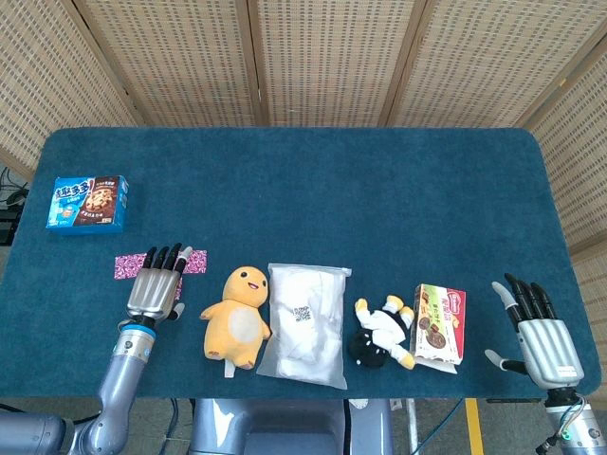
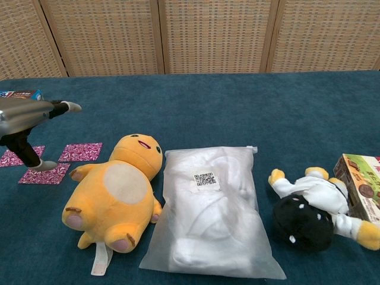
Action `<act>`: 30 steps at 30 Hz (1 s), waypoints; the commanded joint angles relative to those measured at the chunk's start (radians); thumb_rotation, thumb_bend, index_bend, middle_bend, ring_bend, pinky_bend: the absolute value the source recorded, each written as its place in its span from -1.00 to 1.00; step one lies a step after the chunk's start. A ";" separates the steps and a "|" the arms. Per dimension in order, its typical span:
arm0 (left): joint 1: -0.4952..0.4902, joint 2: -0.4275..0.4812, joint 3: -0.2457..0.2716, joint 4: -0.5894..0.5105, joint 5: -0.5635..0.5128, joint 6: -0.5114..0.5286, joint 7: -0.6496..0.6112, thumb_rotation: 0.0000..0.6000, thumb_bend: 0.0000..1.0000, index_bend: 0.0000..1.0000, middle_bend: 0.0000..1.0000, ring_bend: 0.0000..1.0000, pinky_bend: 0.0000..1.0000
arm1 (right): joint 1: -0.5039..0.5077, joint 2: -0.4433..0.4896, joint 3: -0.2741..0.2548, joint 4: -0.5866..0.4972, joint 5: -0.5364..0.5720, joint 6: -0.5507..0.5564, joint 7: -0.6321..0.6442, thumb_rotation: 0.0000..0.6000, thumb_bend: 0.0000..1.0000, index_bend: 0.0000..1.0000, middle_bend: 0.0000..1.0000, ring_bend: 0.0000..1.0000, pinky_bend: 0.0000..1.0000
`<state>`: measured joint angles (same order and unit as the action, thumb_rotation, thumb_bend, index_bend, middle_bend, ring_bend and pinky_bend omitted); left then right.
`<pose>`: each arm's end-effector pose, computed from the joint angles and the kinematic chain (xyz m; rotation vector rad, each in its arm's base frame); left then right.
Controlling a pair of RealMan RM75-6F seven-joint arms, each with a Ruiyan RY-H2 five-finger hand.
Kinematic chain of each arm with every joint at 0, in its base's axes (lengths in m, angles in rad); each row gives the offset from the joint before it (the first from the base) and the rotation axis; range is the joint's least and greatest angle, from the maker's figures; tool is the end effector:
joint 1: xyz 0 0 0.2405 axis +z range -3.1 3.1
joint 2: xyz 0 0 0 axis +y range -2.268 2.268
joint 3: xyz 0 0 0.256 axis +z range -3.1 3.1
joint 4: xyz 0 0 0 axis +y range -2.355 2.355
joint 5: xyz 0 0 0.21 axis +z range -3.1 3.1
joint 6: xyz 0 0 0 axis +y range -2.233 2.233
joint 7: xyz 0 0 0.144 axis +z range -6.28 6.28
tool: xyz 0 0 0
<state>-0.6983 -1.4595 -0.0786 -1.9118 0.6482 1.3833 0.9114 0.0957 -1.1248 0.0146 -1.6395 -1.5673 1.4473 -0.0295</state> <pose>-0.1691 0.2799 0.0201 -1.6720 -0.9397 -0.4872 -0.2990 -0.1756 0.1413 1.4921 -0.9240 0.9061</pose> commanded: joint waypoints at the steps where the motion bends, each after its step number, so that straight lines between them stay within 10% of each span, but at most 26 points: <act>1: -0.025 -0.016 -0.049 0.042 -0.002 0.003 0.001 1.00 -0.46 -0.81 -1.00 -1.00 -1.00 | 0.002 -0.001 -0.001 0.002 0.002 -0.005 0.000 1.00 -0.84 -1.00 -1.00 -1.00 -1.00; 30: -0.125 -0.186 -0.144 0.414 -0.221 -0.177 0.018 1.00 -0.50 -0.58 -1.00 -1.00 -1.00 | 0.030 -0.030 0.002 0.028 0.063 -0.088 -0.034 1.00 -0.84 -1.00 -1.00 -1.00 -1.00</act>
<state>-0.8219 -1.6384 -0.2227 -1.5086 0.4361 1.2147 0.9318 0.1248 -1.1539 0.0170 -1.6119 -1.5047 1.3607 -0.0628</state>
